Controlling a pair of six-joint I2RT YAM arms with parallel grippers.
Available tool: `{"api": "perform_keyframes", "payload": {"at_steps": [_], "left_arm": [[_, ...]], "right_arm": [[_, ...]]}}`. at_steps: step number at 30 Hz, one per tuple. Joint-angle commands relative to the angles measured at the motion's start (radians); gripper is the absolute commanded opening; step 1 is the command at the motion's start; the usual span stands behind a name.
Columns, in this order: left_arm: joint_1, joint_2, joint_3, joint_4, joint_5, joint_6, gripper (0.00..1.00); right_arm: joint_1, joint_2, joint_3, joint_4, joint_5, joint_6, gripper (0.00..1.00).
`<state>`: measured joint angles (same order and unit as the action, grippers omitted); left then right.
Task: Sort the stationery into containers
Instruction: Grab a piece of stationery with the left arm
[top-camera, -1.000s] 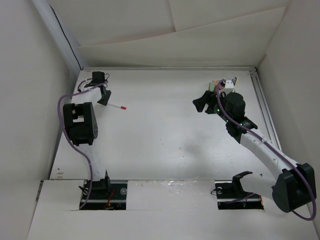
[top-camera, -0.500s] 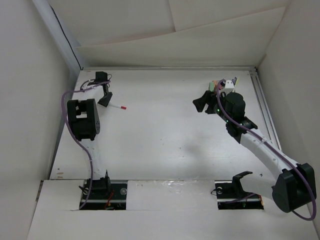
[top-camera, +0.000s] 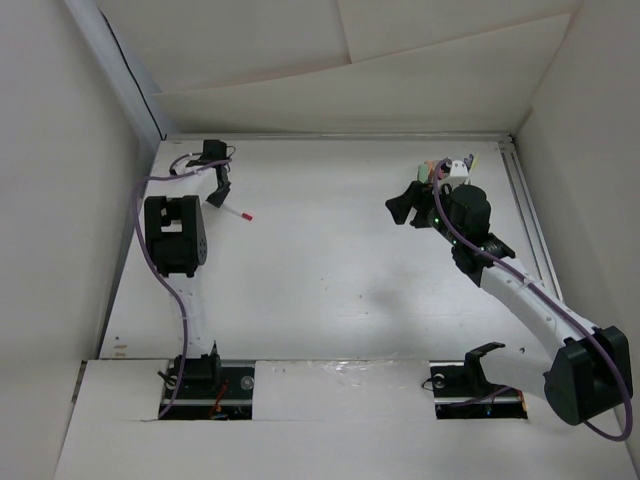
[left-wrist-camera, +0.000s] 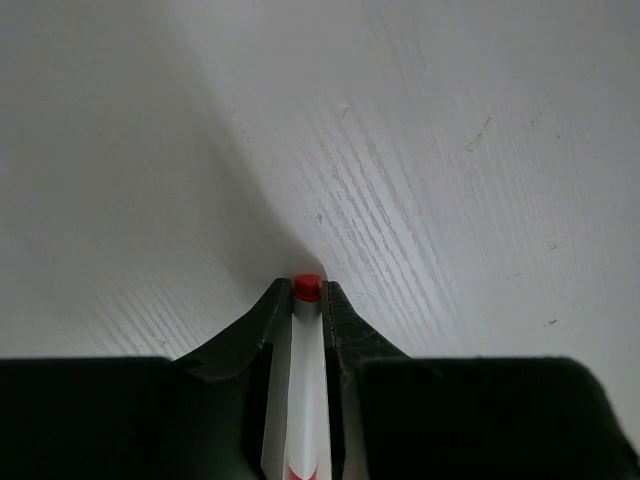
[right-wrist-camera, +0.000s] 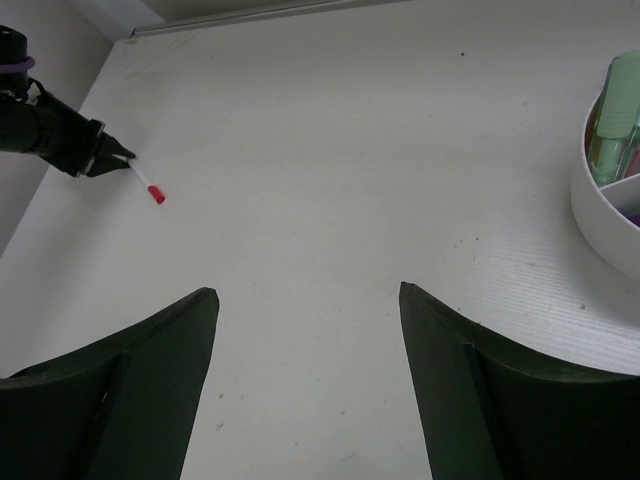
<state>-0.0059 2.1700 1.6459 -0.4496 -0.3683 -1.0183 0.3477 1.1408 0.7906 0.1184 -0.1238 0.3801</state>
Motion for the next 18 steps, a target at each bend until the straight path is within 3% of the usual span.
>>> {"api": "perform_keyframes", "payload": {"at_steps": [1, 6, 18], "left_arm": [[-0.019, 0.045, 0.003, -0.093, 0.003, 0.023, 0.0], [-0.029, 0.013, -0.032, -0.066, 0.031, 0.056, 0.0], [-0.166, -0.306, -0.34, 0.155, 0.026, 0.153, 0.0]], "right_arm": [[-0.001, -0.019, 0.047, 0.021, 0.001, -0.017, 0.79], [-0.01, -0.019, 0.047, 0.021, -0.008, -0.017, 0.79], [-0.019, 0.0, 0.047, 0.021, -0.027, -0.017, 0.79]]}}
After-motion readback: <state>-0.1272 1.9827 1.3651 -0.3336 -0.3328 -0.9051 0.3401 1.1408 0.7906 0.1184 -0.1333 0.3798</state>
